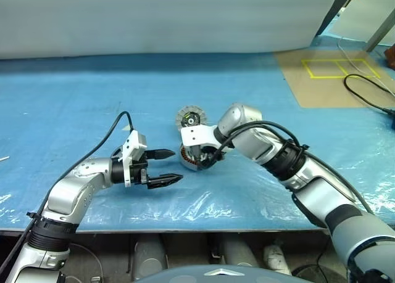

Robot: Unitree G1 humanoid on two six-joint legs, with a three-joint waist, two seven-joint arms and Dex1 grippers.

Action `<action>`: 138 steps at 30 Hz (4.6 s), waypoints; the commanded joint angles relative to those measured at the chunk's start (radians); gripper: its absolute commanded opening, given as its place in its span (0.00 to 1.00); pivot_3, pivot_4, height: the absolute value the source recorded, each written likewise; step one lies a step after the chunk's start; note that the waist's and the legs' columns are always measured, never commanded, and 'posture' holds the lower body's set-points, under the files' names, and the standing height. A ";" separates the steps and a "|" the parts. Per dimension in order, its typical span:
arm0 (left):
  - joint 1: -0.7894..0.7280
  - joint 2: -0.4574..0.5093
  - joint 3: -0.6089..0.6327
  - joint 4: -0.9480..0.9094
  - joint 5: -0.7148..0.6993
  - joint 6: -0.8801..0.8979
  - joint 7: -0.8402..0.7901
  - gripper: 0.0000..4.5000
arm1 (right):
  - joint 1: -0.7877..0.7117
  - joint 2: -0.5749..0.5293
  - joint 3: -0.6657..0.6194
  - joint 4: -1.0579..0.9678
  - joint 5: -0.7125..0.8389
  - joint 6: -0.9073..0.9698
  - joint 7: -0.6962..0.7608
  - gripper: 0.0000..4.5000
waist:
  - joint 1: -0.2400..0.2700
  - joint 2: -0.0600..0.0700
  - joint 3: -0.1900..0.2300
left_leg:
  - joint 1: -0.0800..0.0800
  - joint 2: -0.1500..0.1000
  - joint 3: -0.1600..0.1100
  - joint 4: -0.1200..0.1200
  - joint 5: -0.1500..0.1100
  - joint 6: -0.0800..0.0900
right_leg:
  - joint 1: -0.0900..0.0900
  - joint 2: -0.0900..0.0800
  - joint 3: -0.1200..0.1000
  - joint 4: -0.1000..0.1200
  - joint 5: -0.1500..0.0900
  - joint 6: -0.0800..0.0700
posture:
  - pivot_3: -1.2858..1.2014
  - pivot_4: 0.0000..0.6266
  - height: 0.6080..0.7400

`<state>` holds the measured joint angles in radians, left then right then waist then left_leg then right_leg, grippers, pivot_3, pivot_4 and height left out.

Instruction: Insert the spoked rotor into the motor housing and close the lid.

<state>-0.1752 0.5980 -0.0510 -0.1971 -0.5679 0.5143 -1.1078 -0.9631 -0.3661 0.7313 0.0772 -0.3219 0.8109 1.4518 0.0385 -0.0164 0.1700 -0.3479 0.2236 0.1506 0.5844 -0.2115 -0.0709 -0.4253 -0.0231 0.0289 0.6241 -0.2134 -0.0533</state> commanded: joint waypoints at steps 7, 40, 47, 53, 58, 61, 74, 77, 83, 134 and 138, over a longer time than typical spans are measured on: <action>0.018 0.021 0.022 -0.035 -0.018 0.006 0.003 1.00 | 0.016 0.005 0.087 0.002 0.018 0.057 -0.004 0.45 | 0.004 0.001 -0.001 | 0.007 0.000 0.000 -0.003 0.000 -0.001 | 0.005 0.000 0.000 -0.001 0.000 0.000 | 0.52 0.24 1.00; -0.019 0.001 0.012 0.009 -0.006 -0.014 0.009 1.00 | -0.232 0.013 0.079 -0.017 0.169 0.248 0.042 0.93 | 0.004 0.004 0.001 | -0.001 0.000 0.000 -0.006 0.001 -0.001 | -0.002 0.000 0.000 -0.003 -0.002 0.001 | 0.52 0.24 1.00; -0.022 -0.002 0.009 0.008 -0.006 -0.014 0.010 1.00 | -0.269 -0.101 0.005 -0.083 0.250 0.217 0.040 0.93 | 0.013 0.004 0.001 | -0.003 0.000 0.000 -0.008 0.001 -0.002 | -0.003 0.000 -0.002 -0.004 -0.002 0.001 | 0.52 0.24 1.00; 0.012 -0.001 0.026 -0.067 -0.032 -0.001 0.029 1.00 | -0.007 -0.282 -0.235 -0.261 0.308 0.019 -0.109 0.93 | 0.031 0.004 0.001 | -0.003 -0.001 0.000 -0.008 0.001 -0.002 | -0.002 -0.001 -0.001 -0.004 -0.002 0.001 | 0.52 0.24 1.00; 0.039 0.008 0.053 -0.127 -0.066 0.021 0.043 1.00 | 0.355 -0.229 -0.611 -0.379 0.412 -0.005 -0.365 0.93 | 0.032 0.005 0.001 | -0.003 -0.001 0.001 -0.009 0.001 -0.002 | -0.003 0.000 0.000 -0.005 -0.002 0.002 | 0.52 0.24 1.00; 0.037 0.010 0.061 -0.132 -0.074 0.024 0.049 1.00 | 0.504 -0.168 -0.747 -0.428 0.457 0.029 -0.486 0.93 | 0.031 0.005 0.001 | -0.002 -0.001 0.001 -0.008 0.001 -0.002 | -0.003 0.000 0.000 -0.005 -0.002 0.002 | 0.52 0.24 1.00; -0.043 -0.011 0.017 -0.070 -0.066 0.035 0.037 1.00 | 0.764 -0.051 -0.802 -0.340 0.439 -0.127 -0.819 0.93 | 0.028 0.006 0.001 | -0.001 -0.003 0.001 -0.009 0.001 -0.002 | -0.002 -0.001 0.002 -0.007 -0.003 0.004 | 0.52 0.24 1.00; -0.043 -0.007 0.013 -0.066 -0.063 0.033 0.031 1.00 | 0.780 -0.068 -0.803 -0.300 0.433 -0.172 -0.843 0.93 | 0.029 0.006 0.001 | -0.002 -0.003 0.001 -0.009 0.001 -0.002 | -0.002 -0.001 0.002 -0.007 -0.004 0.005 | 0.52 0.24 1.00; -0.028 -0.012 0.005 -0.074 -0.058 0.033 0.037 1.00 | 0.832 -0.085 -0.782 -0.273 0.451 -0.189 -0.842 0.93 | 0.029 0.006 0.001 | -0.002 -0.003 0.001 -0.011 0.001 -0.002 | -0.002 -0.001 0.001 -0.009 -0.004 0.005 | 0.52 0.24 1.00; 0.015 0.042 0.066 -0.074 -0.058 0.013 0.029 1.00 | 0.477 -0.222 -0.563 -0.409 0.757 -0.020 -0.486 0.15 | 0.030 0.009 0.002 | 0.000 -0.003 0.001 -0.014 0.001 -0.002 | 0.003 -0.001 -0.001 -0.015 -0.004 0.006 | 0.52 0.24 1.00; 0.043 0.047 0.077 -0.094 -0.054 0.005 0.035 1.00 | 0.412 -0.197 -0.452 -0.301 0.692 -0.117 -0.434 0.15 | 0.029 0.009 0.002 | 0.000 -0.002 0.001 -0.013 0.001 -0.002 | 0.003 -0.001 -0.001 -0.014 -0.004 0.005 | 0.52 0.24 1.00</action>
<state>-0.1397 0.6326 0.0004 -0.2522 -0.6164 0.5407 -1.0729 -0.5227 -0.5757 0.2536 -0.2433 0.3870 0.7450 0.9923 0.0679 -0.0077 0.1719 -0.3483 0.2212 0.1512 0.5710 -0.2108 -0.0727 -0.4224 -0.0241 0.0279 0.6101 -0.2173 -0.0479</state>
